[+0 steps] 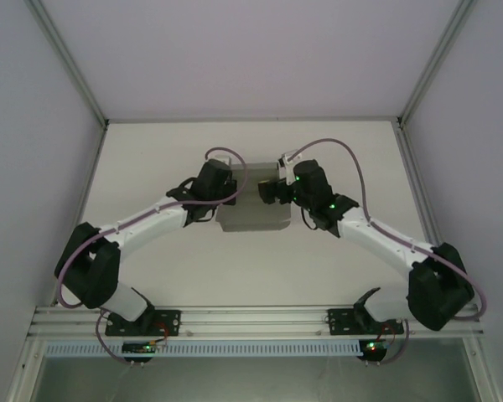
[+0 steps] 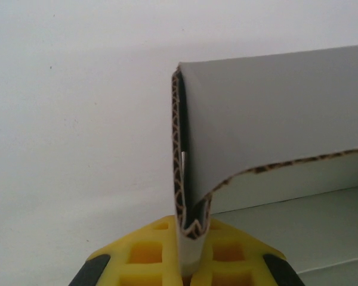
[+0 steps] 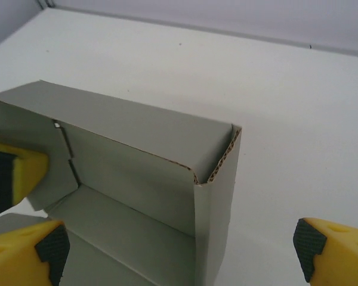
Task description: Assemble paper box
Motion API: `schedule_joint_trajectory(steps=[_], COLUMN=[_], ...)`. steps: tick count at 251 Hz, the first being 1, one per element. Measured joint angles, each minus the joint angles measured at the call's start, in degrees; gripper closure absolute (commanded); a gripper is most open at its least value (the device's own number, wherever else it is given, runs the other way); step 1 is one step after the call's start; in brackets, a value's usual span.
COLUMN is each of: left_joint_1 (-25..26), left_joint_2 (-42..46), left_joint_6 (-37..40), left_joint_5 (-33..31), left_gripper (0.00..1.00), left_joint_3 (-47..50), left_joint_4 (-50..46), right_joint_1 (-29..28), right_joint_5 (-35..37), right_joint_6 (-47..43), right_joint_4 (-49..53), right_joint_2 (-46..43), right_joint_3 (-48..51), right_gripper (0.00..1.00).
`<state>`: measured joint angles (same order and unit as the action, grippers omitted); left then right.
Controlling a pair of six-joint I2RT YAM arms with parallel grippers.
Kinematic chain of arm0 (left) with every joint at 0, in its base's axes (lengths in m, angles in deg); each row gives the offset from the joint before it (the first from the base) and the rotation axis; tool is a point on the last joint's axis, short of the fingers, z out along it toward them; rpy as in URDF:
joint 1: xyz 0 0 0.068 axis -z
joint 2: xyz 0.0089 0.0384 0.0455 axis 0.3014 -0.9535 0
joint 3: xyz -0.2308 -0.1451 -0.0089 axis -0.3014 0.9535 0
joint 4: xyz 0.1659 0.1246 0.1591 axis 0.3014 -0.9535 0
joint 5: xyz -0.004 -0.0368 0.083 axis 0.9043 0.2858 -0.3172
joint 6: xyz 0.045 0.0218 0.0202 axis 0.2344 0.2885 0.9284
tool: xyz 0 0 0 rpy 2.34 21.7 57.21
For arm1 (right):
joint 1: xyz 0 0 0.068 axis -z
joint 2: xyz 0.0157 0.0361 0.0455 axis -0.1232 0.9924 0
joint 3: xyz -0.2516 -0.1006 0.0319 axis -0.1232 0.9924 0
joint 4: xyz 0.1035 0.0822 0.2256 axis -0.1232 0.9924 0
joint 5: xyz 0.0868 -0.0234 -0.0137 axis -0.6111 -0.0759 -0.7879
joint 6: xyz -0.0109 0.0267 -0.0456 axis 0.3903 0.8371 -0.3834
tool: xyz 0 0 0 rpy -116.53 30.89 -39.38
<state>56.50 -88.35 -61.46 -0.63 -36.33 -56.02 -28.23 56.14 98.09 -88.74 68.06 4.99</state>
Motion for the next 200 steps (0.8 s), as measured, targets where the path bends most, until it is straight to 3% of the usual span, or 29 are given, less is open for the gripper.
schedule_joint_trajectory(steps=[42,74,102,147,200], left_joint_1=[-1.0,-0.9,-0.3,0.7,3.9], left_joint_2=[0.0,0.0,-0.1,-7.1,-21.7], left_joint_6=[12.5,27.9,37.7,46.7,49.9], left_joint_5=[3.7,11.9,14.8,12.3,5.5], left_gripper=[1.0,1.0,1.0,1.0,1.0], left_joint_3=[-4.9,-8.7,-12.2,-22.1,-27.3], left_joint_4=[-7.1,-19.0,-29.1,-41.6,-48.0], right_joint_1=[3.8,7.9,9.8,12.2,14.6], right_joint_5=[-0.1,-0.7,-1.0,-1.1,-1.1], right_joint_6=[1.3,2.3,2.8,2.9,2.9], right_joint_4=[4.2,10.3,15.6,21.3,25.7], right_joint_2=[-5.1,-8.3,-10.9,-14.5,-15.5], right_joint_3=[0.2,0.2,0.3,1.1,1.9], right_gripper=[0.01,0.01,0.01,0.01,0.01])
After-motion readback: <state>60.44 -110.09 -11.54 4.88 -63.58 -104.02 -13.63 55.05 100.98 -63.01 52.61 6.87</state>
